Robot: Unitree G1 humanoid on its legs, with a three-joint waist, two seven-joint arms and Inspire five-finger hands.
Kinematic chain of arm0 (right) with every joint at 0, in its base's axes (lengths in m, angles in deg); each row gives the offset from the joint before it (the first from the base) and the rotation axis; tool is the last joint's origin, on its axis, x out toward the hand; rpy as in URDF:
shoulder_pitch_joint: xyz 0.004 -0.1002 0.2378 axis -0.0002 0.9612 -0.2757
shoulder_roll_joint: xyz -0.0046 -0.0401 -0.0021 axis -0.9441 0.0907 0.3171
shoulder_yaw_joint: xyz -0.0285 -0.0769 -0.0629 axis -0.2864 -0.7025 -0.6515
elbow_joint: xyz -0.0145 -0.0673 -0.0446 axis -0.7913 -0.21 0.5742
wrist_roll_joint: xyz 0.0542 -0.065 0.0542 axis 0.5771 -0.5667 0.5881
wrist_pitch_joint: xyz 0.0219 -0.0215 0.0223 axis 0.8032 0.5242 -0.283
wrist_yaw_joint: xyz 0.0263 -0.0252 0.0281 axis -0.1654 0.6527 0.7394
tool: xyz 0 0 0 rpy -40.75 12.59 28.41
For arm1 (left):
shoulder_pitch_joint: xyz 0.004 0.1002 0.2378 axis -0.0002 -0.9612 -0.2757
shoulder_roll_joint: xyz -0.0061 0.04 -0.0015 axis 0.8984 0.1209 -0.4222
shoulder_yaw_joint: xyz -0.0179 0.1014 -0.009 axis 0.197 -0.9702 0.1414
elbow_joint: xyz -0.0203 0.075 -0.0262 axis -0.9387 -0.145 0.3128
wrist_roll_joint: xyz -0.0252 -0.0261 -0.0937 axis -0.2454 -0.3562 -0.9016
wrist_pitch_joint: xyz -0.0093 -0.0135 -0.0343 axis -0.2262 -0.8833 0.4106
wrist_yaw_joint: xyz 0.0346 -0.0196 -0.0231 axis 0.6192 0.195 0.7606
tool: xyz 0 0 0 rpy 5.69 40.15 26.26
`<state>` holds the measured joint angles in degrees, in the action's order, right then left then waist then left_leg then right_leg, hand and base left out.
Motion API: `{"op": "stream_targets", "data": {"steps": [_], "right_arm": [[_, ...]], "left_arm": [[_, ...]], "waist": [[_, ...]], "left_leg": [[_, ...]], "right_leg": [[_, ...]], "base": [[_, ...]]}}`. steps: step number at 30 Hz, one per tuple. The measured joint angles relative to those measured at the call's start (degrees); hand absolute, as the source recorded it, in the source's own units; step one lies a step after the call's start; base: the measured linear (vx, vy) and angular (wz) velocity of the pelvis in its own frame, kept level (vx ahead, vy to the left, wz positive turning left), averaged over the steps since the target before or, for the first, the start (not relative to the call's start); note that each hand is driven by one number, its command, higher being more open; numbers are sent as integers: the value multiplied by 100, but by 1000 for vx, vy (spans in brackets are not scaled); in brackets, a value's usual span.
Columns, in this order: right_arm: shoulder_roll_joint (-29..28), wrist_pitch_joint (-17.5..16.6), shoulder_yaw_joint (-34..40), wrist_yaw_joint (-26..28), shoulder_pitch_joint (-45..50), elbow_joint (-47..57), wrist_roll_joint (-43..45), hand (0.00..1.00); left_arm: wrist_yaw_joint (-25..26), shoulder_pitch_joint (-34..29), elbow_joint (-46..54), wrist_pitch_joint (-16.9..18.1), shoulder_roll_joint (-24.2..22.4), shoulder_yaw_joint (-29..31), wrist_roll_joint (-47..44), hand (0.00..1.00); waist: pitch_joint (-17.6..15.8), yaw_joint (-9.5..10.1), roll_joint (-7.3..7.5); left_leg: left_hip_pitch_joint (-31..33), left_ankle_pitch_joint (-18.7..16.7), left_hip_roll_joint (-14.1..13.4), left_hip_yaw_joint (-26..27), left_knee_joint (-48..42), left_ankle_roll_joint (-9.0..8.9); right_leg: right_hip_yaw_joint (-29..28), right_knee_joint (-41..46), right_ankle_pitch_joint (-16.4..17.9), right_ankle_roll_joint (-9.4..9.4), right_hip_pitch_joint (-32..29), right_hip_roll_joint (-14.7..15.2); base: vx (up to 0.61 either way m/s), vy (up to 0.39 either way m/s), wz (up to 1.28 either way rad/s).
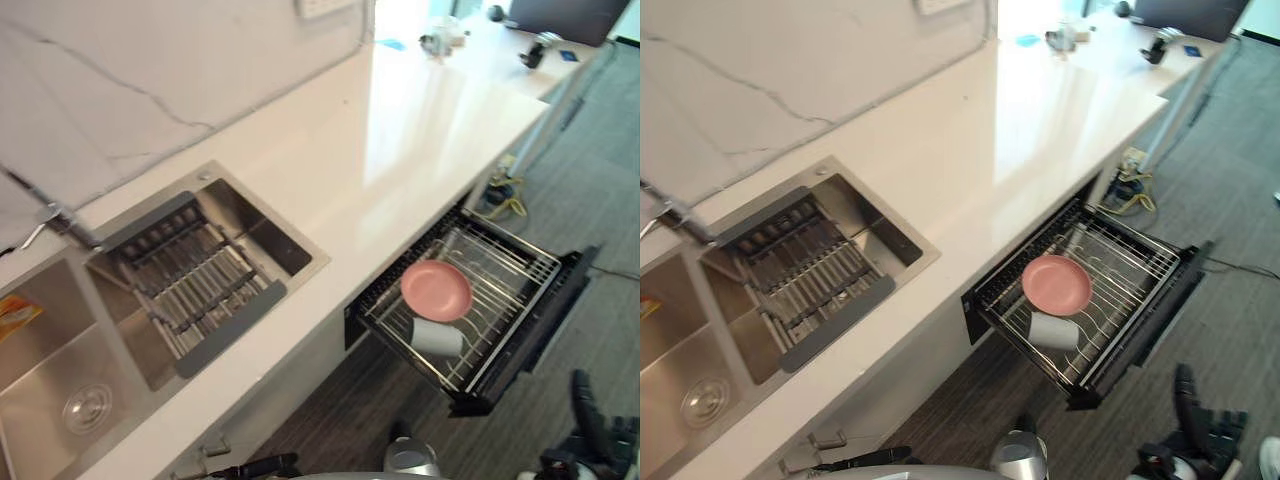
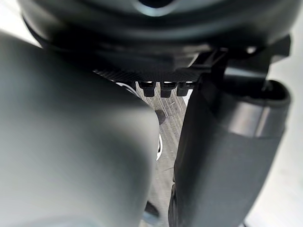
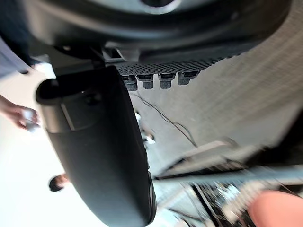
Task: Walk over to the sink, pick up the cup, carry it to the dishwasher, place the cup inside the dishwasher, then close the dishwasher door
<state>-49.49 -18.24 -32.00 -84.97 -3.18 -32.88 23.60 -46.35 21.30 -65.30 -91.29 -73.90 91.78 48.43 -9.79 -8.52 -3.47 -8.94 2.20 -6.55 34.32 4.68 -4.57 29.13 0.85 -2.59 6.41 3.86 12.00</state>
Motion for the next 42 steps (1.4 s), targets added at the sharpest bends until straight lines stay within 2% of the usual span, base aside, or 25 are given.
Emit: {"op": "stream_targets", "data": {"steps": [2,5,11,13,16,21,23,26,29,30,34,36,37,39,42], "right_arm": [[-9,-27,-240,125,-152,-334,-16,100],[174,77,-382,224,-191,-718,3,100],[500,77,-512,219,-445,-1294,158,100],[723,295,-578,77,-751,-1633,157,100],[925,441,-591,-25,-962,-1763,158,100],[1219,743,-936,-39,-1390,-1785,170,100],[1361,839,-936,-40,-1549,-1785,213,100],[1560,1114,-1123,-40,-1950,-1785,449,100],[1670,1185,-1439,-37,-2113,-1785,595,100],[1666,1175,-1566,29,-2174,-1779,763,100],[1636,1268,-2097,839,-2153,-1517,835,100],[1568,1330,-2162,851,-2149,-1407,816,100],[1634,1442,-2318,945,-2131,-1326,692,100],[1678,1549,-2515,1060,-1982,-1200,419,100],[1726,1648,-2838,1404,-1467,-807,-184,100]], "left_arm": [[3,-14,102,3,-23,5,0,100],[-3,-24,158,22,-10,12,-3,100],[-27,-23,163,66,43,13,-107,100],[-26,-23,208,101,39,15,-161,100],[-48,-26,255,101,57,90,-222,100],[-148,-265,282,128,139,161,-229,100],[-213,-305,286,239,124,248,-253,100],[-298,-332,271,335,116,295,-269,100],[-409,-329,176,426,113,368,-273,100],[-461,-329,142,487,113,418,-274,100],[-491,-330,37,673,99,505,-272,100],[-541,-330,-18,773,93,514,-291,100],[-587,-332,-51,837,77,514,-366,100],[-584,-345,-60,973,23,512,-532,100],[-588,-431,-55,1163,-29,499,-846,100]], "waist": [[31,159,-15],[57,241,-40],[88,344,25],[93,471,15],[92,612,8],[88,646,-77],[107,768,-155],[114,796,-230],[109,830,-253],[108,835,-252],[73,788,-291],[64,790,-307],[46,802,-337],[32,891,-371],[23,914,-364]], "left_leg": [[114,63,51,-297,53,25],[249,125,70,-534,52,62],[409,239,133,-1026,29,140],[489,306,171,-1220,29,180],[617,402,175,-1448,29,202],[715,480,168,-1633,27,204],[795,504,170,-1700,25,201],[931,581,166,-1770,11,241],[955,585,159,-1788,-7,244],[963,585,149,-1787,-15,243],[1000,576,82,-1689,-93,232],[1027,565,38,-1666,-139,209],[1045,517,3,-1656,-160,143],[1100,486,-64,-1629,-175,136],[1104,482,-134,-1620,-169,95]], "right_leg": [[283,0,37,14,72,40],[518,7,42,26,94,66],[1044,13,68,44,269,123],[1229,36,81,70,308,161],[1428,103,124,79,313,178],[1605,187,164,90,309,187],[1669,210,165,89,274,194],[1734,241,152,61,199,193],[1754,244,152,60,199,186],[1755,244,155,57,197,176],[1656,219,183,60,115,126],[1639,204,189,34,85,94],[1627,186,211,-1,71,66],[1554,160,212,-15,15,-8],[1541,174,263,-107,-11,-70]], "base": [[-13,-4,63],[26,-13,48],[13,-11,42],[-54,-2,42],[-55,-15,43],[-40,-10,19],[-27,-3,17],[-11,-8,12],[-1,-8,4],[0,0,0],[-48,-24,-14],[-77,-29,-11],[-87,-24,-8],[-65,-27,-8],[24,-37,-4]]}}
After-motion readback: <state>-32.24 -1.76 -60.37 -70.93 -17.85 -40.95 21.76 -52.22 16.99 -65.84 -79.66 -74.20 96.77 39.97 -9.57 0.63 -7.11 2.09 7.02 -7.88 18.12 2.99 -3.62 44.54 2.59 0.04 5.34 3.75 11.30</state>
